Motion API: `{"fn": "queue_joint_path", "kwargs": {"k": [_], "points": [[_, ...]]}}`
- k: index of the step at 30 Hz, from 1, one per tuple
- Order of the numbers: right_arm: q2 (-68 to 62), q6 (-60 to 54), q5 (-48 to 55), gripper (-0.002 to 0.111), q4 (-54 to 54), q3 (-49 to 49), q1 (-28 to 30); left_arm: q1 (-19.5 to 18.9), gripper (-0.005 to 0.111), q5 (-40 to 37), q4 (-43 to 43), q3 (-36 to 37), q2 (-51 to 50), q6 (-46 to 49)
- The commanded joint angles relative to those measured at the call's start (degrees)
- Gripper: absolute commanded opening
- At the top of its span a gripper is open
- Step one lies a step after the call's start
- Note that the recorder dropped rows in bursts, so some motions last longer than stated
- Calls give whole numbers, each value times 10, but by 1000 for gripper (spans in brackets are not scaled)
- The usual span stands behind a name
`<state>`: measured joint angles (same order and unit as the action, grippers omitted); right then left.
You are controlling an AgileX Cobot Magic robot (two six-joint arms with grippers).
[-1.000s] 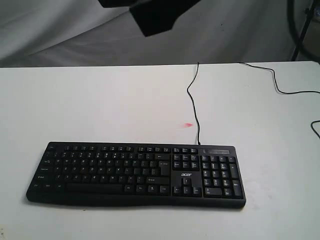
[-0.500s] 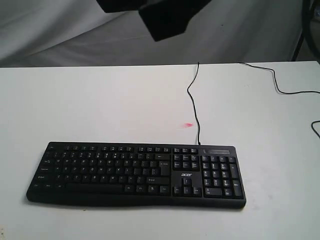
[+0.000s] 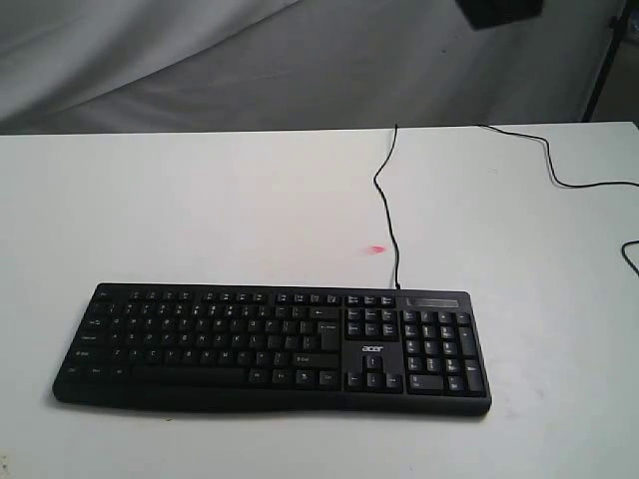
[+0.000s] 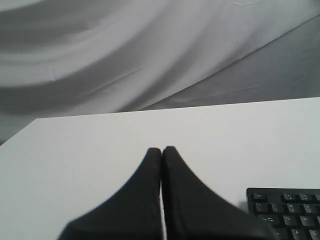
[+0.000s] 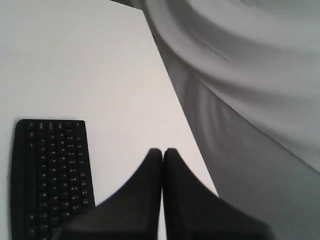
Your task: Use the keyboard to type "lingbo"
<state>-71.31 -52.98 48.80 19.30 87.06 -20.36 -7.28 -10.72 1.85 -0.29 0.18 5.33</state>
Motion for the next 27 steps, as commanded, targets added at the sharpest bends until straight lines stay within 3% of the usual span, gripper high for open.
{"fn": "queue_joint_path", "kwargs": {"k": [1, 8, 11, 15, 19, 23, 27], "points": [[22, 140, -17, 0, -95, 4, 4, 2, 1, 2, 0, 3, -2, -2], [32, 428, -36, 0, -280, -9, 5, 2, 1, 2, 0, 3, -2, -2], [61, 460, -86, 0, -294, -46, 5, 2, 1, 2, 0, 3, -2, -2], [133, 462, -242, 0, -294, -158, 5, 2, 1, 2, 0, 3, -2, -2], [242, 462, -399, 0, -245, -332, 95, 2, 1, 2, 0, 3, -2, -2], [323, 462, -458, 0, -215, -478, 203, 2, 1, 2, 0, 3, -2, -2], [379, 462, -529, 0, -193, -578, 249, 2, 1, 2, 0, 3, -2, -2]]}}
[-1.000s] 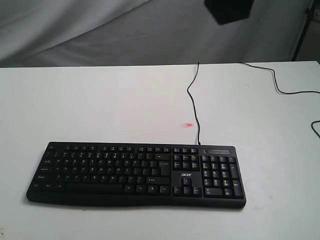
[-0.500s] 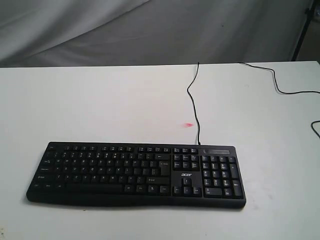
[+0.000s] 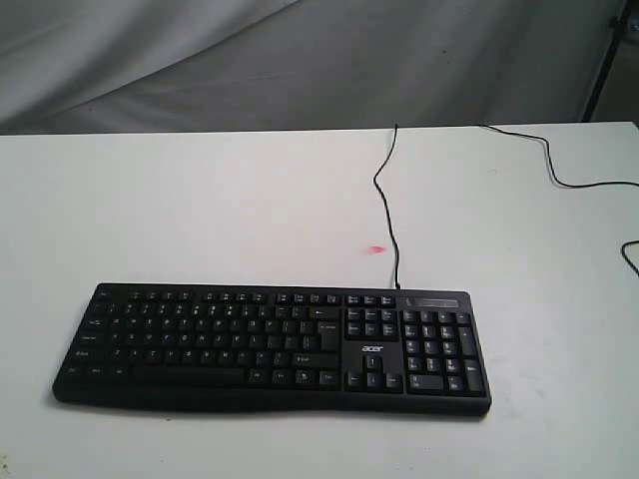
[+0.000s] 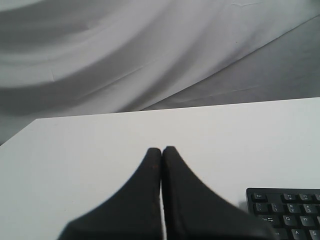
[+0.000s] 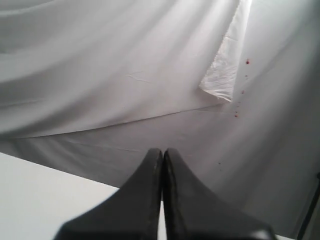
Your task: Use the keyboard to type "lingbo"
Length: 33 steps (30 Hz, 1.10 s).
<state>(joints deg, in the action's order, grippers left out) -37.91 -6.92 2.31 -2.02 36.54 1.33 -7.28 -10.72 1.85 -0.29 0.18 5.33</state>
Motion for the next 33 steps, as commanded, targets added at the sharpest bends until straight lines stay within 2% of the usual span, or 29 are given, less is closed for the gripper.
{"fn": "queue_joint_path", "kwargs": {"k": [1, 6, 10, 16, 20, 27, 30, 33], "points": [[58, 1, -78, 0, 20, -93, 38, 2, 1, 2, 0, 3, -2, -2], [123, -30, -114, 0, 20, -166, 53, 2, 1, 2, 0, 3, -2, -2], [181, -31, -104, 0, 20, -202, 55, 2, 1, 2, 0, 3, -2, -2], [257, 12, -48, 0, 90, -231, 55, 2, 1, 2, 0, 3, -2, -2], [276, 29, -46, 0, 116, -263, 55, 2, 1, 2, 0, 3, -2, -2], [277, 4, -39, 0, 82, -305, 55, 2, 1, 2, 0, 3, -2, -2], [277, -3, 12, 0, 36, -308, 55, 2, 1, 2, 0, 3, -2, -2], [277, 14, 53, 0, 40, -308, 55, 2, 1, 2, 0, 3, -2, -2]]}}
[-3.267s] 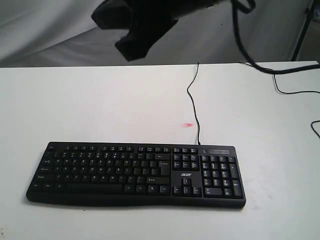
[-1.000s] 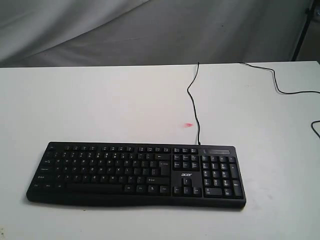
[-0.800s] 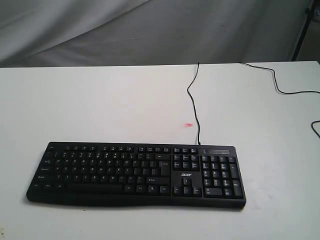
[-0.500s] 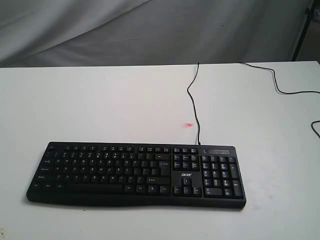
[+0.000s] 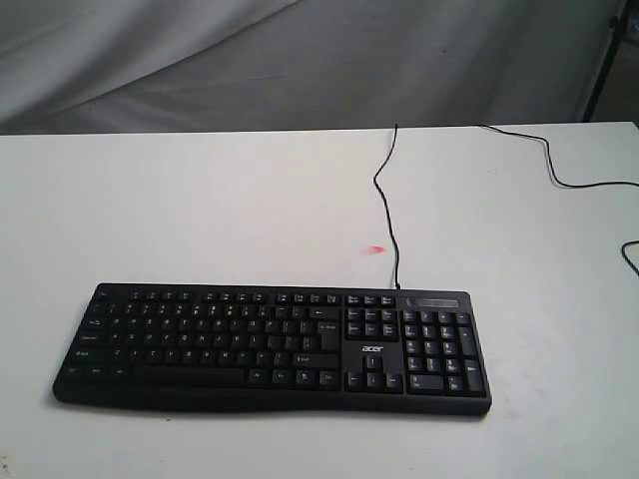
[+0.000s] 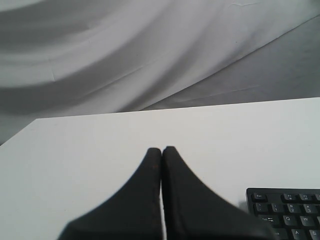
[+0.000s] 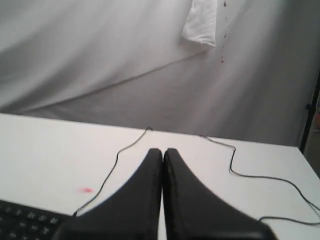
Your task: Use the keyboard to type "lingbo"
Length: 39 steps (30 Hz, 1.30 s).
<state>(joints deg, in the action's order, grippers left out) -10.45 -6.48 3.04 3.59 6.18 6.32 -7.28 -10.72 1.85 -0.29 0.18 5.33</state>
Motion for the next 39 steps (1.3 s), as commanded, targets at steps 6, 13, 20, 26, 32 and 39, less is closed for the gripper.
{"fn": "queue_joint_path", "kwargs": {"k": [6, 13, 20, 26, 32, 39], "points": [[3, 73, 50, 0, -13, -4, 5, 2, 1, 2, 0, 3, -2, -2], [52, 70, 54, 0, -16, -37, 5, 2, 1, 2, 0, 3, -2, -2], [104, 70, 65, 0, -15, -62, 5, 2, 1, 2, 0, 3, -2, -2], [104, 65, 104, 0, -20, -62, 5, 2, 1, 4, 0, 3, -2, -2], [104, 69, 166, 0, -22, -62, 5, 2, 1, 4, 0, 3, -2, -2], [104, 69, 166, 0, -22, -62, 5, 2, 1, 4, 0, 3, -2, -2]]}}
